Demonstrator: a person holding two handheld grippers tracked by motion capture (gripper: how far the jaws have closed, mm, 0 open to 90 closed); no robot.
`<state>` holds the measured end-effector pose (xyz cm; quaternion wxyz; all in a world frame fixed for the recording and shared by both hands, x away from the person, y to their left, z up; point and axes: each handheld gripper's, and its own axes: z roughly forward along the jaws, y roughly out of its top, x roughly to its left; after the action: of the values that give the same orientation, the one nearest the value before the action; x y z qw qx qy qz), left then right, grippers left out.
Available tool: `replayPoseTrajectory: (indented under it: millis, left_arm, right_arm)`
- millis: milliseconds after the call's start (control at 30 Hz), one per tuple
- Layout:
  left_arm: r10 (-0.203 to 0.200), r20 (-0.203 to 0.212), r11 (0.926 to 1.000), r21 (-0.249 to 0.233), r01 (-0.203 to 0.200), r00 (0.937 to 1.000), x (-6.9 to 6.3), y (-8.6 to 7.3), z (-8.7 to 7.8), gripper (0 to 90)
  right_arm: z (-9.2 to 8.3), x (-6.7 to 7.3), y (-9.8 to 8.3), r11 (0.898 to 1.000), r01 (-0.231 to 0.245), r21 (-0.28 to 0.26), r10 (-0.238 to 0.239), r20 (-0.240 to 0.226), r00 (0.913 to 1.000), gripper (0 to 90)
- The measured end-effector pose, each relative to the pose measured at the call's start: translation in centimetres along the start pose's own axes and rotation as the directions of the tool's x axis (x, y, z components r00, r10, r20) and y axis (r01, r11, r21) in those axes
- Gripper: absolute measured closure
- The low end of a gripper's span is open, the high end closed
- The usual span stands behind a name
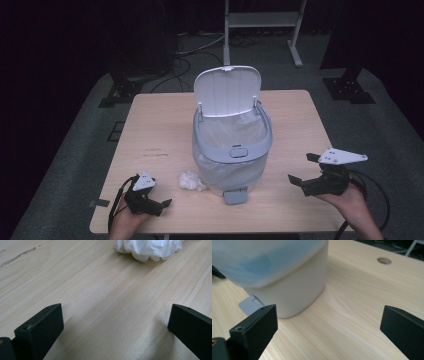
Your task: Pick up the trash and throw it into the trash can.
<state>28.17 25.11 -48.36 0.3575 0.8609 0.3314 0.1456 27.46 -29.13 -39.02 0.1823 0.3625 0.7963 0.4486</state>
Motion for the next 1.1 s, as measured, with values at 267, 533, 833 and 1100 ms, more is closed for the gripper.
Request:
replayPoseTrajectory:
  millis: [267, 533, 833, 1100]
  left_arm:
    - [0.000, 0.000, 1.0000, 0.000, 0.000, 1.0000, 0.0, 0.0, 0.0, 0.0]
    - [-0.001, 0.000, 1.0000, -0.002, 0.001, 1.0000, 0.0, 0.0, 0.0, 0.0]
    - [0.000, 0.000, 1.0000, -0.002, 0.000, 1.0000, 0.0, 0.0, 0.0, 0.0]
    - [0.000, 0.000, 1.0000, -0.001, 0.000, 1.0000, 0.0, 0.0, 0.0, 0.0]
  right_arm:
    - [0.9, -0.9, -2.1, 0.999, -0.027, 0.036, 0.026, 0.030, 0.9992, 0.4]
    - [1.5, -1.6, -3.8, 0.997, -0.049, 0.055, 0.047, 0.038, 0.9982, 0.4]
    - [2.9, -2.0, -5.2, 0.992, -0.049, 0.113, 0.043, 0.051, 0.9978, 0.4]
    - [4.2, -2.2, -6.4, 0.979, -0.058, 0.196, 0.045, 0.072, 0.9964, 0.4]
